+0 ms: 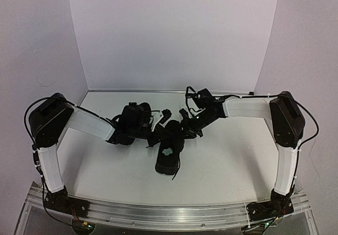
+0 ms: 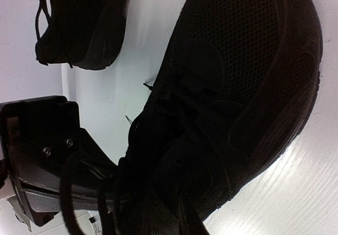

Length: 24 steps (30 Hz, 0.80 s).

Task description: Tie the shoes

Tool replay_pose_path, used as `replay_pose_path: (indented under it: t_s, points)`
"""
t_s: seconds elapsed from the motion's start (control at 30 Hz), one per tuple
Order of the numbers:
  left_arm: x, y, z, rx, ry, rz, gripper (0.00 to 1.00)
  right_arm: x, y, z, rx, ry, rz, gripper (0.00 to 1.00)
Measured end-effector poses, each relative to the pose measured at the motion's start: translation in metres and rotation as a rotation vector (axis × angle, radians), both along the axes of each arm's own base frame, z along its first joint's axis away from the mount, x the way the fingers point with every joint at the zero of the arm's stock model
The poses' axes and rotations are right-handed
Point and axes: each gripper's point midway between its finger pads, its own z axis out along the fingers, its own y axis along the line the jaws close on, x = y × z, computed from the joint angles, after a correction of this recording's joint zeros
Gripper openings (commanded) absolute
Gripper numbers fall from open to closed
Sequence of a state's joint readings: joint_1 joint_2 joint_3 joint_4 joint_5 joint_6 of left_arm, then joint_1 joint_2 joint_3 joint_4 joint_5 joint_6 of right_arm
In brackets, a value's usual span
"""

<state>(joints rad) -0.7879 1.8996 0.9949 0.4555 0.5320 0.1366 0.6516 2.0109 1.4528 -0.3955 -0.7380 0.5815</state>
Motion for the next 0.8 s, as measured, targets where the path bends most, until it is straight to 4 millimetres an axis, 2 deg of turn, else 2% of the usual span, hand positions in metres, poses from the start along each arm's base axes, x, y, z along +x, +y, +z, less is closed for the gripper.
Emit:
replay_pose_path:
  t_s: [0.8]
  points:
    - [-0.0003,0.0009,-0.0011,0.014,-0.026,-0.021,0.00,0.0030,0.0035,0.0048,0.012,0.014,-0.024,0.22]
